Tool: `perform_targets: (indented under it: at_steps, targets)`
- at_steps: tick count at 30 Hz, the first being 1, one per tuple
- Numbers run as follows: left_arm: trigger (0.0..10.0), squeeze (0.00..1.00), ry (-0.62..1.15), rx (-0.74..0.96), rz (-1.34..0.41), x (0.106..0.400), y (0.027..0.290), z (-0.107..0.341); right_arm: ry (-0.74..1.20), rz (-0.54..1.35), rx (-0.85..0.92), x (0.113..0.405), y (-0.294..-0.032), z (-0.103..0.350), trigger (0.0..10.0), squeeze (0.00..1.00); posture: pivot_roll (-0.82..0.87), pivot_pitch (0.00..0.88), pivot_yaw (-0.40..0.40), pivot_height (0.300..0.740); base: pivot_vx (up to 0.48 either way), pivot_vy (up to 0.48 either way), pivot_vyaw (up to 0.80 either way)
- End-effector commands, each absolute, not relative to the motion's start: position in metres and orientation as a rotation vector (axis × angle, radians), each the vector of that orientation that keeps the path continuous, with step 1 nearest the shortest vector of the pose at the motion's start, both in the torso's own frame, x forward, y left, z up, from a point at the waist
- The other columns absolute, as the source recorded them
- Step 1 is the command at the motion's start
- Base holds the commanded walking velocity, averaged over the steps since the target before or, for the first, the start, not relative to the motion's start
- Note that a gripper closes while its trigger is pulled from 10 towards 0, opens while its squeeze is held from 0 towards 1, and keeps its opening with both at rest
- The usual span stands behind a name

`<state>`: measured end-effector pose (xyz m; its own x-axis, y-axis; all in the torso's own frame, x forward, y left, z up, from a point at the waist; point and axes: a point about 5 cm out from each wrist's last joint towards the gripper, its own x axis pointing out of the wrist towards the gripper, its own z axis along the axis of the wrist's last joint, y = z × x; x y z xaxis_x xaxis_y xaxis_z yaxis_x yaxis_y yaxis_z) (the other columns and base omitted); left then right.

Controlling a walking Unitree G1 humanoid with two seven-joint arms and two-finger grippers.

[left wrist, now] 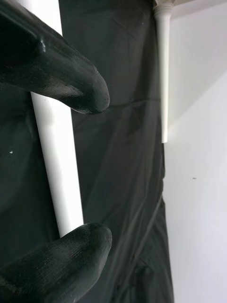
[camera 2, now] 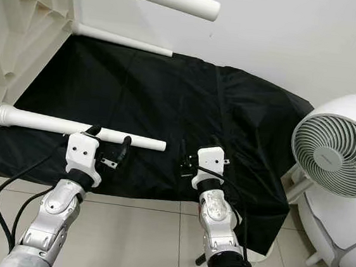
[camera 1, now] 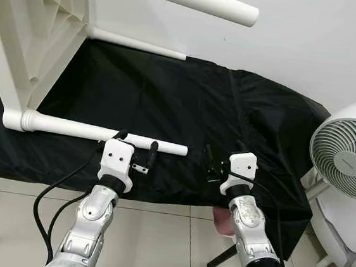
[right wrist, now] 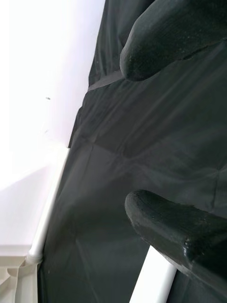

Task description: Building children table

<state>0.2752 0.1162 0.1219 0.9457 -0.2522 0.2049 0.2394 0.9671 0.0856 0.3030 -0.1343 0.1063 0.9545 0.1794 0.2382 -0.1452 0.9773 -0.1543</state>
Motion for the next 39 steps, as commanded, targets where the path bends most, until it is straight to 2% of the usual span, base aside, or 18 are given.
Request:
perform_targets:
  at_steps: [1,17,39]
  targets:
    - [10.0,0.0,-0.211,0.054,-0.215,0.2775,0.1207,0.1239,-0.235,0.137,-0.146,0.3042,-0.1403,0.1035,10.0,0.0,0.02,0.0,-0.103,0.74,0.0,0.334,0.0]
    - [10.0,0.0,-0.203,0.082,-0.219,0.2803,0.1232,0.1244,-0.237,0.122,-0.149,0.3046,-0.1428,0.1037,10.0,0.0,0.01,0.0,-0.099,0.74,0.0,0.447,0.0]
    - [10.0,0.0,-0.24,0.146,-0.238,0.2789,0.1177,0.1285,-0.239,0.128,-0.163,0.3059,-0.1415,0.104,10.0,0.0,0.02,0.0,-0.103,0.74,0.0,0.0,0.0]
